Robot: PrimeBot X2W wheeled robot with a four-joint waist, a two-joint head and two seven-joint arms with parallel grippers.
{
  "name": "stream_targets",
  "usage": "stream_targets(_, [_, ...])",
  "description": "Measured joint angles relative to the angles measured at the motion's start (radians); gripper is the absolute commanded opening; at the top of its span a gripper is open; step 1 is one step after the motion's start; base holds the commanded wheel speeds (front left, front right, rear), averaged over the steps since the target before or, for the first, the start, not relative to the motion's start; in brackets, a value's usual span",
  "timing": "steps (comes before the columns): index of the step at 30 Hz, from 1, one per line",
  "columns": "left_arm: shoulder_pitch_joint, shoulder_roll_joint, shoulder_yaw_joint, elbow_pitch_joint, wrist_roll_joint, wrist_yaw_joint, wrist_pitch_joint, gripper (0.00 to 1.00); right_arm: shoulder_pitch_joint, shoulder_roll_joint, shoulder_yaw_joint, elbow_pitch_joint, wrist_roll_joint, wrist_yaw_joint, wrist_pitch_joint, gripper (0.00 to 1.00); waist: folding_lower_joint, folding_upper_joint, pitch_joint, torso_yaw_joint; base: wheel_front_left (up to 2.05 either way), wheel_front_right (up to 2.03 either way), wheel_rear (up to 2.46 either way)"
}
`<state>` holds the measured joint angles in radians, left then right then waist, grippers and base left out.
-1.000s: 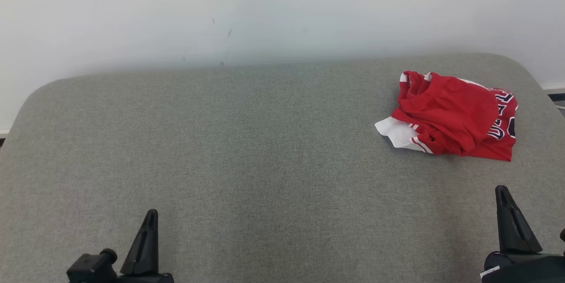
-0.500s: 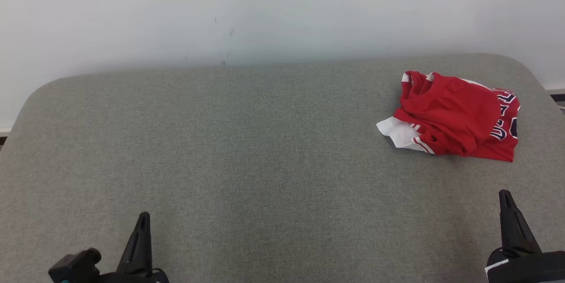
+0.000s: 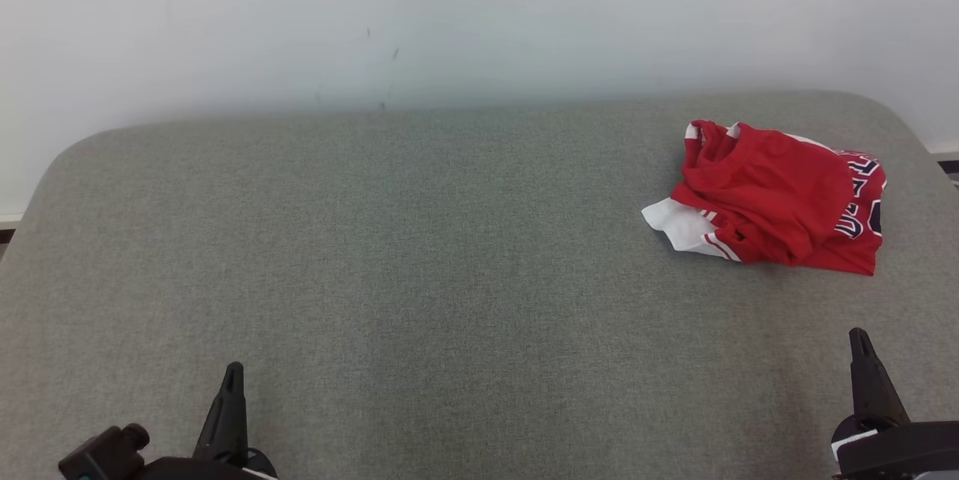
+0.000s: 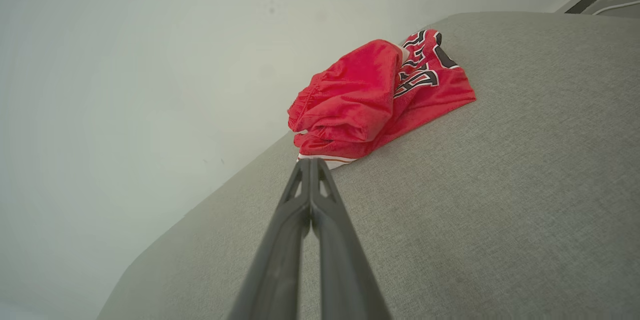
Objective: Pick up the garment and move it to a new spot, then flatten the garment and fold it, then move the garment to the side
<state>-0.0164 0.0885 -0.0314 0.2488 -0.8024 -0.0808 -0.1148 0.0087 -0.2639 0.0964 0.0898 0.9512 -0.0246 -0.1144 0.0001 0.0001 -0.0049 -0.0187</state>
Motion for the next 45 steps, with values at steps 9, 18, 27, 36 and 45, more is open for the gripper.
stream_targets(9, [-0.003, -0.005, 0.020, 0.005, -0.109, -0.009, 0.036, 0.00, -0.017, 0.032, -0.033, 0.029, 0.090, 0.018, 0.035, 0.00, -0.0001, 0.0000, 0.001, 0.003, 0.00, 0.00, 0.00])
stream_targets(18, [-0.020, -0.014, 0.035, 0.011, -0.218, -0.017, 0.065, 0.00, -0.024, 0.063, -0.065, 0.058, 0.186, 0.037, 0.067, 0.00, 0.0000, 0.0000, 0.002, 0.005, 0.00, 0.00, 0.00])
stream_targets(27, [-0.022, -0.020, 0.053, 0.019, -0.324, -0.021, 0.095, 0.00, -0.041, 0.090, -0.095, 0.085, 0.267, 0.057, 0.096, 0.00, 0.0000, -0.0001, 0.003, 0.008, 0.00, 0.00, 0.00])
stream_targets(36, [-0.038, -0.026, 0.070, 0.026, -0.450, -0.026, 0.132, 0.00, -0.055, 0.125, -0.130, 0.117, 0.371, 0.079, 0.132, 0.00, -0.0001, -0.0001, 0.004, 0.011, 0.00, 0.00, 0.00])
stream_targets(45, [-0.042, -0.031, 0.088, 0.032, -0.565, -0.034, 0.166, 0.00, -0.064, 0.156, -0.162, 0.146, 0.460, 0.098, 0.163, 0.00, -0.0002, -0.0001, 0.005, 0.013, 0.00, 0.00, 0.00])
